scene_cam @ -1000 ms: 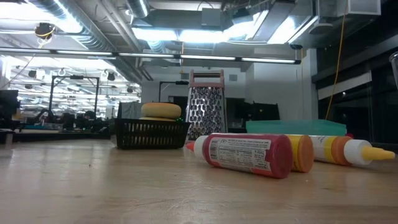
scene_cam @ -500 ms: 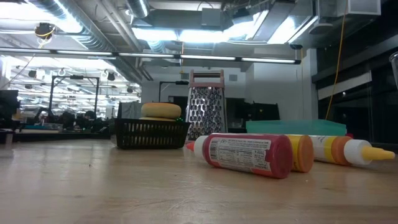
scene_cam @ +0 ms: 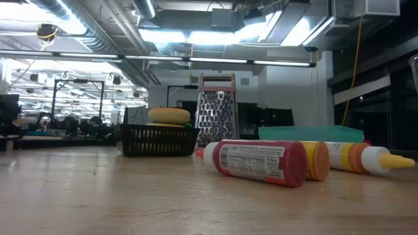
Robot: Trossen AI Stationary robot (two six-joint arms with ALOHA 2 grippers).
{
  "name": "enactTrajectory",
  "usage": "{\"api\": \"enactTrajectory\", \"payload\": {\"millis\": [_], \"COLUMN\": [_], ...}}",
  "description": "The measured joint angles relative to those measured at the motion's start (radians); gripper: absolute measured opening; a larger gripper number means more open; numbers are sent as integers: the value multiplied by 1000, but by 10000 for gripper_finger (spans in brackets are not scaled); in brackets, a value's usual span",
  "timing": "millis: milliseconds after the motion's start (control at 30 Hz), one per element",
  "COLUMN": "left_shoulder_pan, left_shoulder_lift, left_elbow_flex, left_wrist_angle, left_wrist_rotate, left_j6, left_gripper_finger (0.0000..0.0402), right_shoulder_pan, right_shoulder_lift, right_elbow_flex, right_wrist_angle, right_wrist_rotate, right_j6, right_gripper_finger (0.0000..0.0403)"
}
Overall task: Pick & Place Food Item
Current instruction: Put the left yellow food coloring bottle into the transparent bin
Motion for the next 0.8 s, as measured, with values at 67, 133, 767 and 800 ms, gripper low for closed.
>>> {"api": "enactTrajectory", "payload": {"millis": [67,133,767,800], "left_shoulder_pan": [-27,-52,-78,-78], "left_shoulder_lift": [4,22,138,138], "left_elbow_flex": [0,0,-5,-5], "left_wrist_angle": [-21,-23,-34,-35], "left_wrist_rotate": [-60,-117,-259,-259], "left_j6": [-58,-83,-144,-144], "left_gripper_finger": [231,229,221,221], "right_shoulder_pan": [-10,-14,79,95], "right_shoulder_lift": [0,0,-2,-2], "right_elbow_flex": [0,0,0,0], "right_wrist_angle": [-122,-246,-919,-929], "right_wrist_rotate": [-22,-46,-421,-436], "right_j6": [138,283,1110,1137], "right_gripper_finger": [98,98,101,101]}}
